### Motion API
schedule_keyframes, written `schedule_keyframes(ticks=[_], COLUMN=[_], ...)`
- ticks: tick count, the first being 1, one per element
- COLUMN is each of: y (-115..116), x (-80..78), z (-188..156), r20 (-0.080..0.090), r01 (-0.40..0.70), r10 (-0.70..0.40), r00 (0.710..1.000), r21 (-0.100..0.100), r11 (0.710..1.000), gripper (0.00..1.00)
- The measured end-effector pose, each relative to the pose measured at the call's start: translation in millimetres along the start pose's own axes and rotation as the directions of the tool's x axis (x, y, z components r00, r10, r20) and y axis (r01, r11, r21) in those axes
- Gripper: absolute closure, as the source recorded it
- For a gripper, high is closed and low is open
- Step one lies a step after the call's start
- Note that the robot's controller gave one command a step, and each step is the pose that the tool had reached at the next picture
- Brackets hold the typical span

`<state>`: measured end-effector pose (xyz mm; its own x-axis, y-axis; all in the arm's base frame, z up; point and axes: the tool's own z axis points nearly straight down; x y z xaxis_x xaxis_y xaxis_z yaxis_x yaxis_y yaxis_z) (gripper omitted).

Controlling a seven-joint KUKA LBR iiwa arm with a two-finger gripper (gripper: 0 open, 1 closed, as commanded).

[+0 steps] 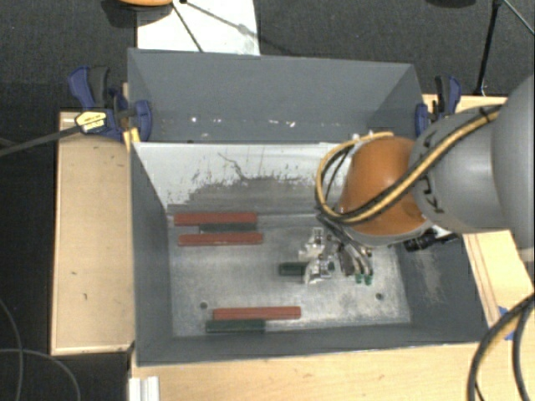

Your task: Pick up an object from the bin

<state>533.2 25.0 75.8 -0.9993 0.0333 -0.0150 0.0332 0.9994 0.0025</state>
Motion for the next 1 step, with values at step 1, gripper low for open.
schedule_keyframes(ticks=[1], y=[1.1], x=[-11.8], z=[-180.7], r20=[-0.005], r01=[0.023], r10=[-0.023], r00=[1.000], r21=[0.002], r11=[1.000], gripper=[1.00])
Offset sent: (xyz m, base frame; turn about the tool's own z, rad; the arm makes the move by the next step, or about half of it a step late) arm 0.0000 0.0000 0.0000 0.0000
